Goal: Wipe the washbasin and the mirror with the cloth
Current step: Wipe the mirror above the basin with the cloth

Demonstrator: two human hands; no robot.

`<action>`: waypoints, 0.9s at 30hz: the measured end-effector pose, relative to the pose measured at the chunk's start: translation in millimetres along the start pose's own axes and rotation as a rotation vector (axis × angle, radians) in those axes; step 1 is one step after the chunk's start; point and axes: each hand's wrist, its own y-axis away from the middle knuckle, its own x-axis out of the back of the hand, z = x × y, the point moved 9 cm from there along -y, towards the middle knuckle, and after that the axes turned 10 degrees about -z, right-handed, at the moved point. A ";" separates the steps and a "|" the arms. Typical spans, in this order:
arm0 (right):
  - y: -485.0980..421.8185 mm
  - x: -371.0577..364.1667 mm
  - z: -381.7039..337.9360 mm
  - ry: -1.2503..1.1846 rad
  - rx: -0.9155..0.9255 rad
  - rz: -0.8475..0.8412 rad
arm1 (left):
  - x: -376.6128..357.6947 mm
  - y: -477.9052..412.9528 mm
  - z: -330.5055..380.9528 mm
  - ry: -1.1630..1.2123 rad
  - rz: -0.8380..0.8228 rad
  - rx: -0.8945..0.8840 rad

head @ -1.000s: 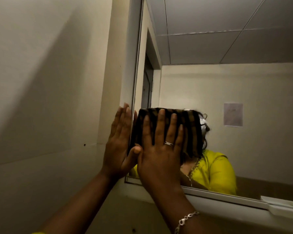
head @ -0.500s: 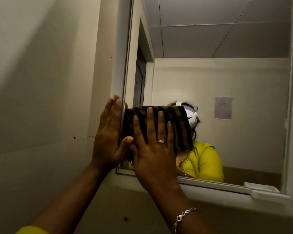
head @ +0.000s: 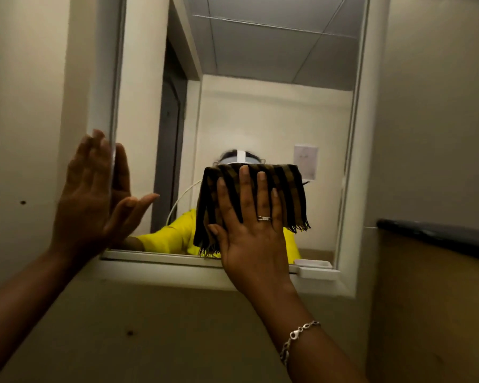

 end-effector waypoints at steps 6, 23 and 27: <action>12.9 6.4 40.6 0.049 -0.059 -0.007 | -274.6 36.4 -239.3 0.006 -0.058 -0.076; 49.4 7.6 92.1 0.103 -0.189 -0.020 | -15.7 25.7 -6.1 -0.006 -0.097 -0.011; 57.9 6.0 89.7 0.109 -0.221 -0.024 | -5.8 28.5 1.6 0.133 -0.017 -0.025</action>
